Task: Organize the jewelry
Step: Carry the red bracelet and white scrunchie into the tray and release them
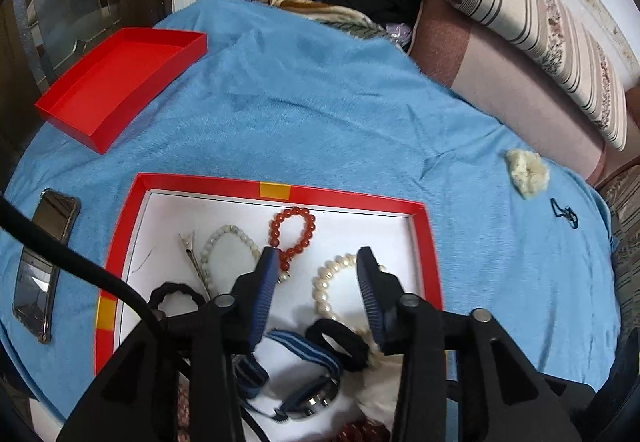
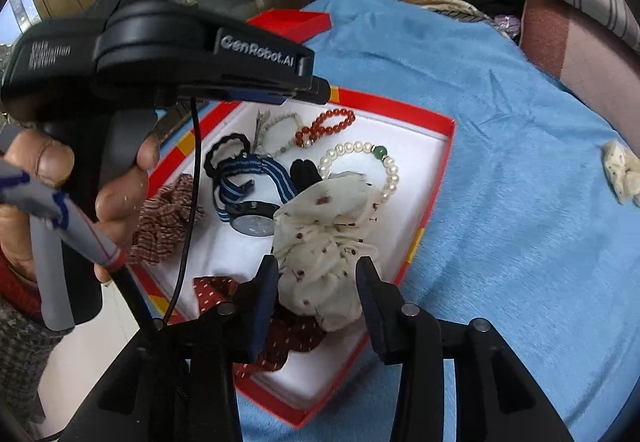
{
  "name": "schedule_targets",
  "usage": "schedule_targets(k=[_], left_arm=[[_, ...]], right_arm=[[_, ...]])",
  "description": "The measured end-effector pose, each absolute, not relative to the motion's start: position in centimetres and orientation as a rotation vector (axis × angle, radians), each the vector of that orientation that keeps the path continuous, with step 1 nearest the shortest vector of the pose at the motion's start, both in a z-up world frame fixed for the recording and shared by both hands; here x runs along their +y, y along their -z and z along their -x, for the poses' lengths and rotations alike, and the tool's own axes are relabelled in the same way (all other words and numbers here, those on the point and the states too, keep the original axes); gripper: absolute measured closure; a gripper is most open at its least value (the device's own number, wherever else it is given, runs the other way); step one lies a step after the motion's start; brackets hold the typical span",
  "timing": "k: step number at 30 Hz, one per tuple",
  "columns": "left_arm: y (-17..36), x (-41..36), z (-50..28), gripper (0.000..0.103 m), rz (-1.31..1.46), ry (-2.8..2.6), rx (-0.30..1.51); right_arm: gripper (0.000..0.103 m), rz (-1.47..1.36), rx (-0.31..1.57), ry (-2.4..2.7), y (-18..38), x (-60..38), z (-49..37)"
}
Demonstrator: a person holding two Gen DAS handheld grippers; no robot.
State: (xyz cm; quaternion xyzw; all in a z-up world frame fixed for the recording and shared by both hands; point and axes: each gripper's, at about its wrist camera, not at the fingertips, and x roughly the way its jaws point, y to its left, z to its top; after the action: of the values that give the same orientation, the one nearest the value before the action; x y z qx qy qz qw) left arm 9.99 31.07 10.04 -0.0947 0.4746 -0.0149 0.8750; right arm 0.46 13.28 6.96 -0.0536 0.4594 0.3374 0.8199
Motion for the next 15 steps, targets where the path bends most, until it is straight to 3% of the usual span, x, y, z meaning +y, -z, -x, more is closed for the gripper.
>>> schedule_targets(k=[8, 15], left_arm=[[-13.0, 30.9, -6.0, 0.053, 0.156, -0.007, 0.922], [-13.6, 32.3, -1.4, 0.048, 0.085, -0.131, 0.882]], right_arm=[[0.048, 0.09, 0.944, -0.721, -8.8, 12.1, 1.4], [0.047, 0.081, 0.954, -0.622, -8.2, 9.5, 1.8]])
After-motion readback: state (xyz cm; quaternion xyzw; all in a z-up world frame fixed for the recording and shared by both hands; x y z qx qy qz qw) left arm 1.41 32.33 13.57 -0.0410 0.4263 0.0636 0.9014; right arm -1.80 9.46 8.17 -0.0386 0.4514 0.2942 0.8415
